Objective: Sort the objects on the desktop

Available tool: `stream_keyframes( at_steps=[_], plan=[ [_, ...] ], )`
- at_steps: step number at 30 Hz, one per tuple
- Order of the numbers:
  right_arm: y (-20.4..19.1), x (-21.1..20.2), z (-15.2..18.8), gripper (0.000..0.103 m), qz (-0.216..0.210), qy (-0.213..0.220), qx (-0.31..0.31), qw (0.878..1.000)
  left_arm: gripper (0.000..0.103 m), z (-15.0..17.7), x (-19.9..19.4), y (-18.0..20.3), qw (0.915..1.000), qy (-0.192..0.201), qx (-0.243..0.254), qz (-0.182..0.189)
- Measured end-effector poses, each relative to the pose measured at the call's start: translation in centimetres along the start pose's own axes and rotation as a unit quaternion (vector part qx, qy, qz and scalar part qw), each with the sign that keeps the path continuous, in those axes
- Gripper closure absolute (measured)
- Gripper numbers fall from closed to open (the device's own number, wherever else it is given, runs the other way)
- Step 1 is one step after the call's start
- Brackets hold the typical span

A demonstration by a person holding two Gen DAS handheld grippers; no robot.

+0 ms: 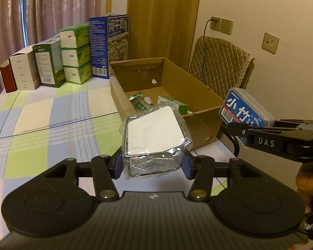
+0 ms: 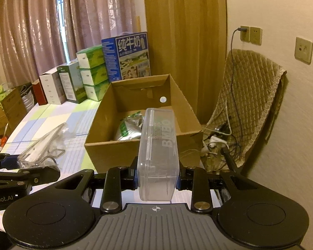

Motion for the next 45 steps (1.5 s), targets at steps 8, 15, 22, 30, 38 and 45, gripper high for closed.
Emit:
stream_keyframes(
  at_steps=[8,15,22,30,38,45],
  plan=[
    [1.1,0.6,-0.5,0.075,0.004,0.002,0.003,1.0,0.055,-0.9,1.0,0.8,0.9999,0.002,0.012,0.005],
    [1.9,1.3,-1.6,0.075,0.008,0.007,-0.001,1.0,0.055,-2.0,1.9,1.3,0.9998,0.007,0.017,0.008],
    [2.3,2.4,-3.2,0.075,0.002,0.014,-0.005,1.0,0.055,-3.5,2.9,1.7,0.9996,0.014,0.021,0.008],
    [2.6,5.2,-6.2,0.075,-0.007,0.021,-0.013,1.0,0.055,-6.1,5.1,1.2,0.9995,0.023,0.021,0.004],
    [3.3,9.6,-8.4,0.075,-0.015,0.009,-0.019,1.0,0.055,-9.0,8.8,0.6,0.9994,0.023,0.025,0.008],
    [4.0,13.9,-10.2,0.075,-0.026,-0.012,-0.03,0.999,0.055,-10.9,13.1,-0.1,0.9994,0.011,0.03,0.011]
  ],
)
Point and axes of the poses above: each gripper's, at about its wrist camera, not at the fingertips, and x roughly the way its jaws point, y to its right, z to its underside, the point moved 3 cm from there along x, roughly the way its jaws point
